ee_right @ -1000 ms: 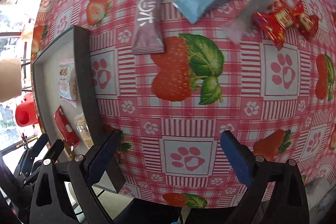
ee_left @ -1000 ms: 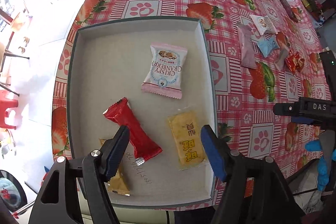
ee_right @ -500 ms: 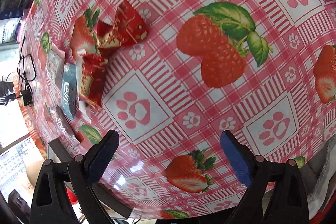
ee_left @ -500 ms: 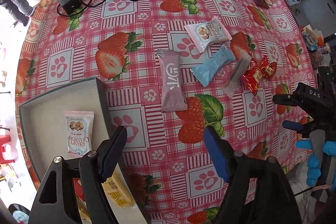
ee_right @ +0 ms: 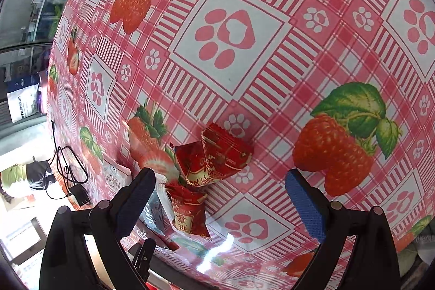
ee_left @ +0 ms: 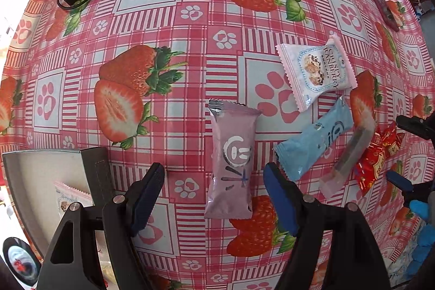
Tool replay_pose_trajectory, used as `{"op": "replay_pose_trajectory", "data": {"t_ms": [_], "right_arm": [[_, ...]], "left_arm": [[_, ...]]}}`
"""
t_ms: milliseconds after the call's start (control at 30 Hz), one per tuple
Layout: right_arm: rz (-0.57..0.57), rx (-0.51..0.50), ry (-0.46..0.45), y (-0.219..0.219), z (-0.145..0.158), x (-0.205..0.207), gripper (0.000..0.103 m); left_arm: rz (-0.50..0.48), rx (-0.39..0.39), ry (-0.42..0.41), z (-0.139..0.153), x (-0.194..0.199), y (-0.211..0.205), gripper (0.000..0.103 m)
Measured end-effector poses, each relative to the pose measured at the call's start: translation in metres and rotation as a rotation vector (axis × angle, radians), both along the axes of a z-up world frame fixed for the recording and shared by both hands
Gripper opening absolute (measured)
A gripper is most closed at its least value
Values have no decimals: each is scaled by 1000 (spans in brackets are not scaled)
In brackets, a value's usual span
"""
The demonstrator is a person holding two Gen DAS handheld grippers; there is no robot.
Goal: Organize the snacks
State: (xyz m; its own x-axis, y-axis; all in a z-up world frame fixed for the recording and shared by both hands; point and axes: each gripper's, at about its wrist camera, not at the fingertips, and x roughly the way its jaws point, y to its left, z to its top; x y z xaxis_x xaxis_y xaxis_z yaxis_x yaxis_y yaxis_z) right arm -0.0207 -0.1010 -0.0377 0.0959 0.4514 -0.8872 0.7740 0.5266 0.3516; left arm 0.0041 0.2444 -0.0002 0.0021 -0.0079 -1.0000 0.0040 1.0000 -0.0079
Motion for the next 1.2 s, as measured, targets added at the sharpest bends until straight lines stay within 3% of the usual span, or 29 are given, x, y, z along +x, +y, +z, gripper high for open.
{"op": "replay_pose_trajectory", "data": {"t_ms": [100,167,200,233,267,300,333,433,667,733,767,833,900,1033,1200], "right_arm": [[22,-34,7,1,1,5,87],[75,-60,-8,5,5,11,60],[111,-57,-11,12,5,17,47],[137,-52,-13,15,4,19,47],[155,-52,-13,17,4,18,47],[164,-55,-11,18,4,15,47],[171,-56,-9,18,3,12,46],[227,-59,-10,13,4,-6,46],[439,-104,2,13,4,-83,47],[471,-97,6,10,3,-108,47],[474,-86,5,9,3,-118,51],[468,-120,14,5,7,-137,80],[435,-170,13,0,14,-152,93],[335,-148,27,-4,20,-175,93],[243,-107,32,-2,16,-182,93]], "left_arm": [[-15,44,-20,-5,0,-3,78],[-30,43,-38,-3,-2,-9,70],[-44,39,-44,-1,-1,-13,60],[-61,30,-48,0,-2,-16,54],[-85,32,-54,2,-3,-21,36],[-108,30,-54,3,-5,-25,26],[-123,33,-48,3,-8,-29,26],[-119,-11,-25,3,-30,-29,25],[-167,-117,65,0,-129,-29,27],[-190,-152,87,0,-144,-26,35],[-205,-163,98,0,-147,-23,44],[-230,-143,80,5,-152,-16,57],[-234,-131,44,13,-150,-6,68],[-228,-145,43,19,-146,6,74],[-338,-52,57,11,-141,-22,75]]}}
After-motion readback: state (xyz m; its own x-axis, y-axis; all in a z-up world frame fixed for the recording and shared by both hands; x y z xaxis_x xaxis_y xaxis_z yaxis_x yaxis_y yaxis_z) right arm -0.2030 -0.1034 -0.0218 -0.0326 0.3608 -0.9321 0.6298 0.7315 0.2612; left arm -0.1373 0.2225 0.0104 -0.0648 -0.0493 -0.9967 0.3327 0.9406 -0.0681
